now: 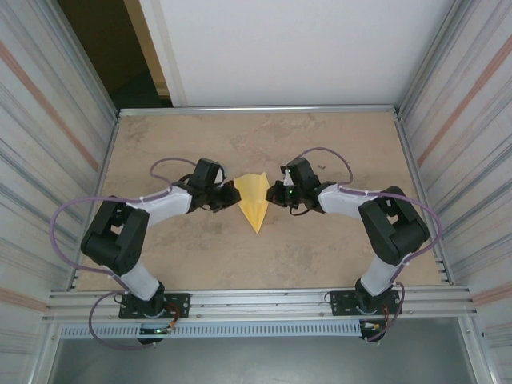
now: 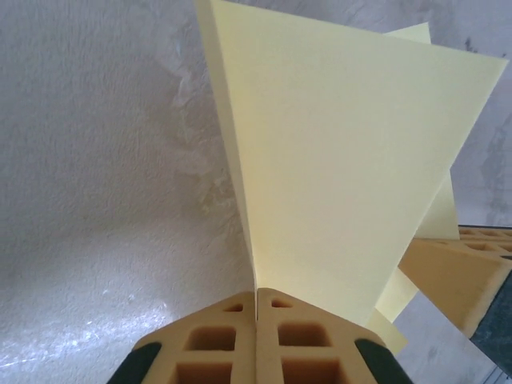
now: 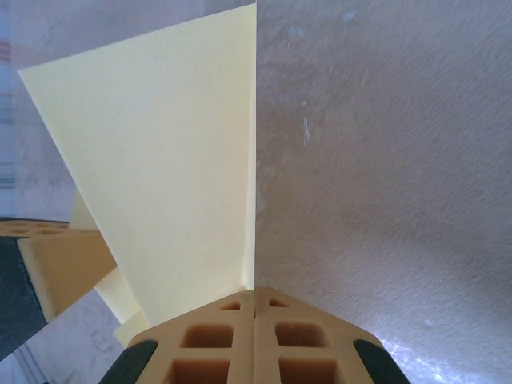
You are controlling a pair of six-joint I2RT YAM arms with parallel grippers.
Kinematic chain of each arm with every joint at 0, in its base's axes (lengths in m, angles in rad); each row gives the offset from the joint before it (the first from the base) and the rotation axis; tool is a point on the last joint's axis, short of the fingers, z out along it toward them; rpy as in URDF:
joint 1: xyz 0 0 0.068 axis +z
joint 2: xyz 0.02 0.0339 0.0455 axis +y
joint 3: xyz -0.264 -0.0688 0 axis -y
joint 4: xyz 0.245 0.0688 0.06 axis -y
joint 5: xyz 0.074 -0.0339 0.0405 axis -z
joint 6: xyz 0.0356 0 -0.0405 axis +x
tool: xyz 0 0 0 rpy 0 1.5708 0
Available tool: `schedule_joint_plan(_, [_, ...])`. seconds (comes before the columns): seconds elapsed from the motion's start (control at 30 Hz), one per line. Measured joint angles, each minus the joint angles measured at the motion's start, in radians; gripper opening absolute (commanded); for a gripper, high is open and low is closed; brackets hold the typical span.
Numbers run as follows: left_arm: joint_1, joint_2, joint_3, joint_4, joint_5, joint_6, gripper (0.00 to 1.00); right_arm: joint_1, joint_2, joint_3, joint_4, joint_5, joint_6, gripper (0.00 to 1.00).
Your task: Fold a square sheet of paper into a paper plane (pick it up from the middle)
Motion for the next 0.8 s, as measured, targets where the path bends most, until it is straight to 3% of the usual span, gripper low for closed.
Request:
schedule_joint_plan(0.5, [0.001, 0.051, -0.053, 0.087, -0.005, -0.019, 0.04, -0.005, 0.053, -0.023, -0.021, 0.043, 0.029, 0.05])
schedule_joint_plan(0.8, [0.001, 0.052, -0.059, 0.097, 0.006, -0.019, 0.05, -0.001, 0.004, -0.003, -0.151, 0.075, -0.015, 0.38])
